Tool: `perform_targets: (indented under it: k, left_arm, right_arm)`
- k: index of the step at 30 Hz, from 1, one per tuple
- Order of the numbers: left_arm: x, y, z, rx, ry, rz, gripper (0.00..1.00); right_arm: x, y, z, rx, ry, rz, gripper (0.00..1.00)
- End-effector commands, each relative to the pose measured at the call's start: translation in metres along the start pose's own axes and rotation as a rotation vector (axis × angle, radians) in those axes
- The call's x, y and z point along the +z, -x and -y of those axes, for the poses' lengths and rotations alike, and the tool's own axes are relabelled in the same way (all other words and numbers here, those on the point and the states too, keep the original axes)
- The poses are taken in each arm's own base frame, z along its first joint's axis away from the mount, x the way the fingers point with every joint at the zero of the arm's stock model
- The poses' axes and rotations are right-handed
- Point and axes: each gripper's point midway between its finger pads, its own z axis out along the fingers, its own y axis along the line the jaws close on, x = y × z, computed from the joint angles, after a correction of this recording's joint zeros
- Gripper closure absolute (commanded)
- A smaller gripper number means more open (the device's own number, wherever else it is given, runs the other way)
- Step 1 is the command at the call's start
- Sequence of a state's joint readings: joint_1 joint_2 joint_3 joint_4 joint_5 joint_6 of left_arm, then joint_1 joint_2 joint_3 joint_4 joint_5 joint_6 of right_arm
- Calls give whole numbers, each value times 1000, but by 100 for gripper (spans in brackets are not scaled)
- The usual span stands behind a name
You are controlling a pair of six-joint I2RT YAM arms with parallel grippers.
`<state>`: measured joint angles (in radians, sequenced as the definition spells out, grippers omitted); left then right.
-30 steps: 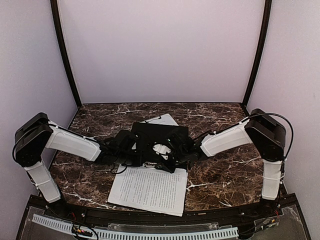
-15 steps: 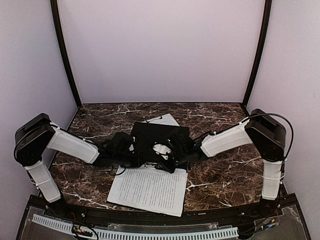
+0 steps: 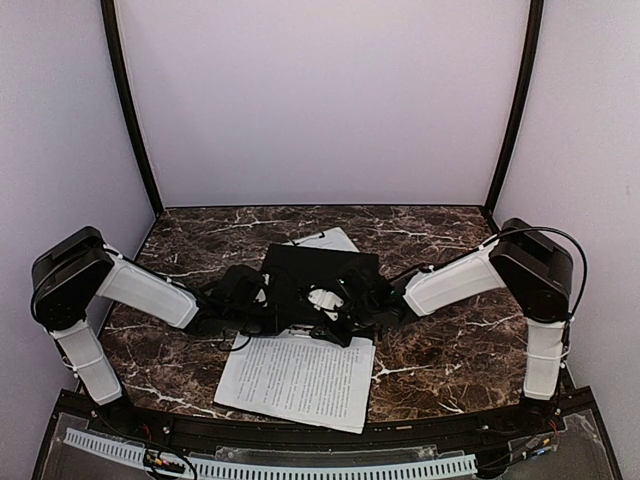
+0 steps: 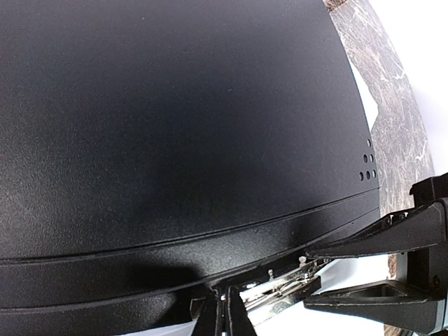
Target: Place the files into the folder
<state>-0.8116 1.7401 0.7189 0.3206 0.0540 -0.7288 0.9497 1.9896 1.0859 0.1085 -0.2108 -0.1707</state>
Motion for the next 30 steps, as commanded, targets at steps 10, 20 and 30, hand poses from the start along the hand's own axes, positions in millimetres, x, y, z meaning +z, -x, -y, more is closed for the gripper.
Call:
perform_targets:
  k: [10, 20, 30]
  left_arm:
    - [-1, -37, -62, 93, 258, -150, 99]
    - [-7, -18, -30, 99, 143, -122, 99]
    - [-21, -5, -16, 107, 83, -78, 98]
  right_arm:
    - [6, -102, 4, 47, -10, -293, 84]
    - [6, -103, 7, 49, -22, -303, 84]
    - [5, -102, 9, 47, -32, -311, 84]
